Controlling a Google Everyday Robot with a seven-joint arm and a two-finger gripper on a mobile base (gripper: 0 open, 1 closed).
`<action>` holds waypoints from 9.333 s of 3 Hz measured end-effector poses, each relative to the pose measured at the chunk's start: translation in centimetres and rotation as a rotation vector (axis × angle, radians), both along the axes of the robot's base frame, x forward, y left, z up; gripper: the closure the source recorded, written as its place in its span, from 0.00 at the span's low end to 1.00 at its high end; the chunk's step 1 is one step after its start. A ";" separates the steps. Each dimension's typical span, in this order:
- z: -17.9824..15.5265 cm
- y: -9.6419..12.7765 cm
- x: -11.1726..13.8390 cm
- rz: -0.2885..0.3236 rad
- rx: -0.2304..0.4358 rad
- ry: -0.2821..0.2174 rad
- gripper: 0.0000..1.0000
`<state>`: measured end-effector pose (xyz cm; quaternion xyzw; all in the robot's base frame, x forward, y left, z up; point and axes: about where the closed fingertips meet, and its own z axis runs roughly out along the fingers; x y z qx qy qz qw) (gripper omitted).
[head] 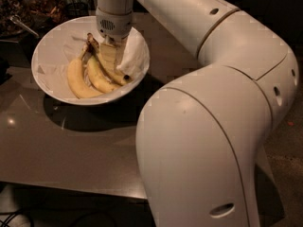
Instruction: Pick banana from white bowl
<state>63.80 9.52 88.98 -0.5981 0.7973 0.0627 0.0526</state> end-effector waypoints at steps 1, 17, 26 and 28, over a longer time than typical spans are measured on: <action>-0.4 -0.1 0.0 0.003 0.004 0.012 0.61; -0.9 0.0 -0.1 0.066 0.013 0.047 0.57; 2.8 -6.0 0.0 0.007 0.135 -0.051 0.00; 2.8 1.0 1.6 -0.058 0.120 -0.019 0.00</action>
Offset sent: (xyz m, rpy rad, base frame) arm -0.0107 -0.0221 -0.0151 -0.0505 0.1190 0.0004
